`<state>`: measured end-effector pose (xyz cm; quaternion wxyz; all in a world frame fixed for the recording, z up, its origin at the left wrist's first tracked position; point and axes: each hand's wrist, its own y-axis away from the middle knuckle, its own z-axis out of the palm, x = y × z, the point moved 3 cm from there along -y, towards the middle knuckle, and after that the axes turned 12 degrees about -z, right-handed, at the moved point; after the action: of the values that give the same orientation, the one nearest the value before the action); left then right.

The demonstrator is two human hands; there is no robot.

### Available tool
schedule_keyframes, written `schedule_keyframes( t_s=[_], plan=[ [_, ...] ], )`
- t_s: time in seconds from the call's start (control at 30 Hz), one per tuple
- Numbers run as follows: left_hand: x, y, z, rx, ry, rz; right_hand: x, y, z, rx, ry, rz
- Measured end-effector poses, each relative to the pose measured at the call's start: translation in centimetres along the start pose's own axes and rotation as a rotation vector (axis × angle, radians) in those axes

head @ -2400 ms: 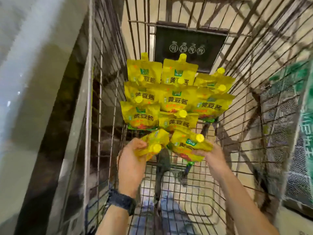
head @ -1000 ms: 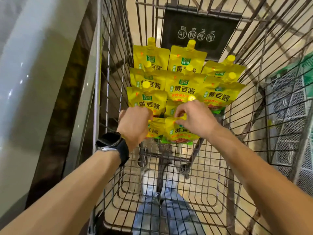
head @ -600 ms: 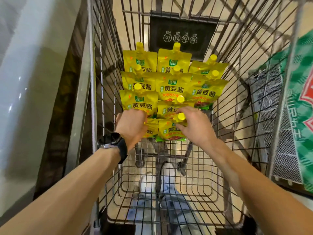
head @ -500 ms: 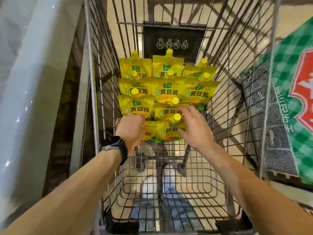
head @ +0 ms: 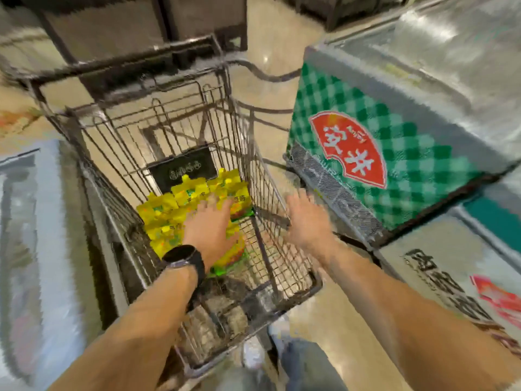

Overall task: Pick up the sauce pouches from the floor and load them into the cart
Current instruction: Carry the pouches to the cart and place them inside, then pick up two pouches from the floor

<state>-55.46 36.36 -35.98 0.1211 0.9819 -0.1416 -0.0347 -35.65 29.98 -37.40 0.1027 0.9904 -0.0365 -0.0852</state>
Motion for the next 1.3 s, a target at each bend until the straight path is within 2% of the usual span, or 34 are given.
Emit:
schedule_keyframes(
  t_s=[0.17,0.33,0.43,0.7,0.87,1.07,1.3],
  plan=[
    [10.4,2.4,-8.3,0.201,-0.077,0.293,6.5,8.2,-6.8,0.18,0.048,0.24],
    [22.5,7.9,-12.5,0.304,-0.167,0.578,14.1,20.1,-8.9,0.308,0.003,0.498],
    [28.4,11.2,-12.6,0.33,-0.248,0.703,17.1,26.3,-8.6,0.324,-0.006,0.617],
    [45.9,28.0,-7.8,0.287,-0.298,1.099,23.7,52.4,-3.6,0.304,-0.115,1.031],
    [54.7,39.2,-5.2,0.309,-0.334,1.333,24.3,66.7,0.2,0.307,-0.191,1.312],
    [62.3,52.9,-1.6,0.259,-0.406,1.633,20.5,81.1,3.9,0.37,-0.253,1.705],
    [68.8,65.9,2.2,0.254,-0.43,1.987,15.7,91.1,6.8,0.371,-0.389,2.066]
  ],
)
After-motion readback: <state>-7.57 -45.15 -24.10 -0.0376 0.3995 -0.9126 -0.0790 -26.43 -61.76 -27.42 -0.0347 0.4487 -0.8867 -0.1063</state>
